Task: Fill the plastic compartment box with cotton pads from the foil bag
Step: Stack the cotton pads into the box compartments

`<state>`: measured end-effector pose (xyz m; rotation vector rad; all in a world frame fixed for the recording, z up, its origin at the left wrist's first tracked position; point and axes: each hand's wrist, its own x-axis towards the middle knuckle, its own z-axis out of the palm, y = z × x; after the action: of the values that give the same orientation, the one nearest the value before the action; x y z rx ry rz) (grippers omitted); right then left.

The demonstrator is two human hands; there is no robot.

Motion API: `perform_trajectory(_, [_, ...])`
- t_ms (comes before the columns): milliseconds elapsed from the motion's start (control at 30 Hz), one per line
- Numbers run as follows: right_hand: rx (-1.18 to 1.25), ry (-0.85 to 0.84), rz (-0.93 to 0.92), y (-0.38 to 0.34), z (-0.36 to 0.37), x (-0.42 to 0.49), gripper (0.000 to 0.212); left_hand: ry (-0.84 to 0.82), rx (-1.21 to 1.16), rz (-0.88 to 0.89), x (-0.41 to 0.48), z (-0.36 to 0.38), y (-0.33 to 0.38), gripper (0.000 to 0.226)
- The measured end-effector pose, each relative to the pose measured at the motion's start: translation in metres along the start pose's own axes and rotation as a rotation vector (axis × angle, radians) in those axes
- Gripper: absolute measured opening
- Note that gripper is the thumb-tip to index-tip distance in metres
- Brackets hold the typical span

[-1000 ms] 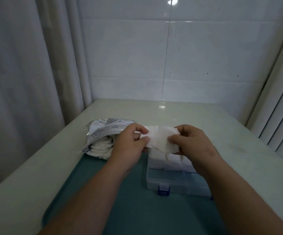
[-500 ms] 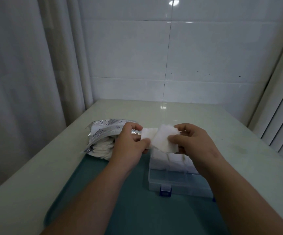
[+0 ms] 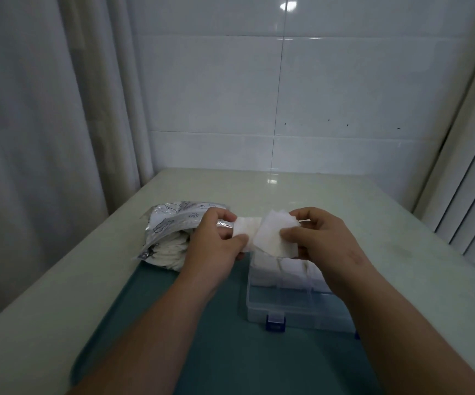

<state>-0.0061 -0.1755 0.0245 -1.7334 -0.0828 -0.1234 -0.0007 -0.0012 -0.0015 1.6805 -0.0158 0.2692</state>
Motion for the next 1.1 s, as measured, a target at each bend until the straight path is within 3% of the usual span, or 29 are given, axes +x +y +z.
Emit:
perform_trajectory(400, [0.005, -0.015, -0.021, -0.0012, 0.0028, -0.0016, 0.030, 0.016, 0.134, 0.039, -0.0027, 0.0004, 0.0009, 0.030])
perform_trajectory(733, [-0.005, -0.043, -0.046, 0.0038, 0.0061, -0.0006, 0.027, -0.111, 0.086, 0.024, -0.0030, 0.0019, 0.0008, 0.036])
perform_trajectory(1100, [-0.069, -0.018, -0.067, 0.0049, 0.0061, 0.0011, 0.024, -0.160, 0.020, 0.035, -0.0027, 0.0020, -0.0010, 0.027])
